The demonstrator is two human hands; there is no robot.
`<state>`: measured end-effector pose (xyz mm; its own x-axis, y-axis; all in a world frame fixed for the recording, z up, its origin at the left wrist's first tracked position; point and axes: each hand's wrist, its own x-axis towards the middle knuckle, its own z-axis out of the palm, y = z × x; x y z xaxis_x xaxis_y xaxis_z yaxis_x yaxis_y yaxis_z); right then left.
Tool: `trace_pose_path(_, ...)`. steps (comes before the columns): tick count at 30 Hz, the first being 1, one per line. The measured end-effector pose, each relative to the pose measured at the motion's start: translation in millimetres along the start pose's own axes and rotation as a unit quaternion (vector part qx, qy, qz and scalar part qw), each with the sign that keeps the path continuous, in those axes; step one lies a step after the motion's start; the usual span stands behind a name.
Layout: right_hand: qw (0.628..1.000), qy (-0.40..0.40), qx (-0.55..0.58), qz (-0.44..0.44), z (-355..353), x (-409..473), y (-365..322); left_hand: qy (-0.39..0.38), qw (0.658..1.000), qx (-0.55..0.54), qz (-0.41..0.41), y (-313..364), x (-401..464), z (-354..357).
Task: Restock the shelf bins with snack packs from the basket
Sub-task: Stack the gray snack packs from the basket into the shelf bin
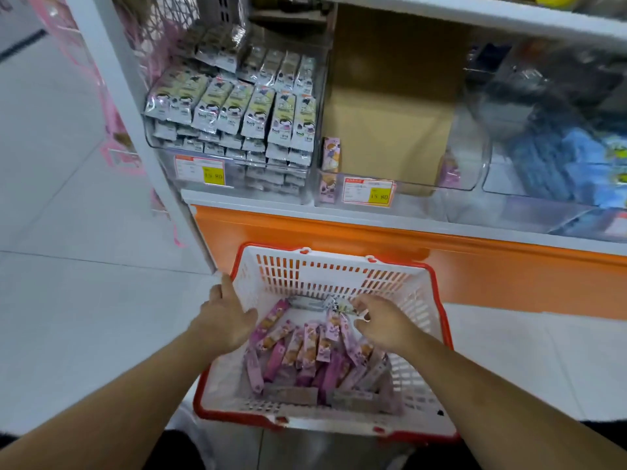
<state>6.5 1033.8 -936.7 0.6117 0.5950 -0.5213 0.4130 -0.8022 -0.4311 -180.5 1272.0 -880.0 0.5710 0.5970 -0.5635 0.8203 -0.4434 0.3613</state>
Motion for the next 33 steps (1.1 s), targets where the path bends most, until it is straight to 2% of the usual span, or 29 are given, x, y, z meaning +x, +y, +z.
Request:
trace_pose_path(2, 1.000, -0.004, 0.024, 0.018, 14, 11, 11, 0.031, 0.999, -0.007, 0.003, -9, 7, 25)
trace_pose_path(6, 0.997, -0.001, 0.061, 0.047, 37, 44, 28, 0.100, 0.994, 0.049, -0.016, -10, 19, 48)
trace_pose_path(11, 0.991, 0.008, 0.099, 0.087, 58, 85, 49, 0.124, 0.986, 0.107, -0.044, -5, 27, 59)
trace_pose_path(15, 0.992, 0.004, 0.070, 0.108, 76, 105, 66, 0.141, 0.982, 0.124, -0.038, -7, 28, 63)
trace_pose_path(17, 0.991, 0.013, 0.059, 0.118, 88, 111, 72, 0.143, 0.981, 0.123, -0.036, -8, 29, 63)
trace_pose_path(21, 0.979, 0.064, 0.139, 0.134, 96, 104, 64, 0.146, 0.980, 0.133, -0.039, -8, 30, 64)
trace_pose_path(28, 0.973, 0.011, 0.221, 0.074, 61, 75, 35, 0.120, 0.983, 0.128, -0.055, -8, 32, 61)
trace_pose_path(33, 0.979, -0.025, 0.199, 0.028, -4, 47, 0, 0.063, 0.991, 0.083, -0.080, -1, 27, 49)
